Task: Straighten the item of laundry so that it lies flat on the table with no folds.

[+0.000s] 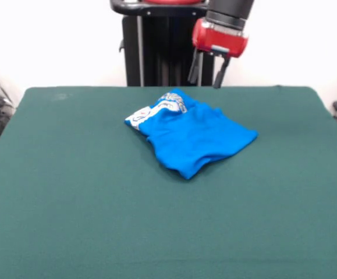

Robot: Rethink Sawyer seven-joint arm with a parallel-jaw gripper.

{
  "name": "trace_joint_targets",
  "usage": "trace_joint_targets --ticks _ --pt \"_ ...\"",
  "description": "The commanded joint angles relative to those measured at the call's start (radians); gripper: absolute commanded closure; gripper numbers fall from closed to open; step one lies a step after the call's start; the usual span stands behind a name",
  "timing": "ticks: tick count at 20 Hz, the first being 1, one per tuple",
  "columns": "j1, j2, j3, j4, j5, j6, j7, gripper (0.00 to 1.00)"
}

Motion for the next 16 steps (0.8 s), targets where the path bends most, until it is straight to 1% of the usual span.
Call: trace_joint_targets --ticks 1,3,5,7,8,9,11,13,14,16 --pt "-0.032 -0.004 0.01 -0.016 0.09 0.363 0.201 0.0" --pt "-0.058 0.045 0.016 -0.03 0.092 0.317 0.198 0.0" --pt "-0.098 0.121 0.041 -0.05 0.1 0.229 0.215 0.0" --pt "-0.095 0.199 0.031 -0.088 0.122 0.168 0.242 0.0" --pt "-0.072 0.239 0.008 -0.105 0.16 0.162 0.275 0.0" --pt "-0.055 0.271 -0.008 -0.113 0.192 0.129 0.304 0.0" --pt "-0.054 0.327 -0.013 -0.116 0.225 0.039 0.334 0.0" --pt "-0.072 0.37 0.01 -0.134 0.251 -0.025 0.342 0.0" --pt "-0.102 0.39 0.037 -0.112 0.24 -0.086 0.354 0.0" --pt "-0.136 0.418 0.076 -0.104 0.234 -0.165 0.366 0.0"
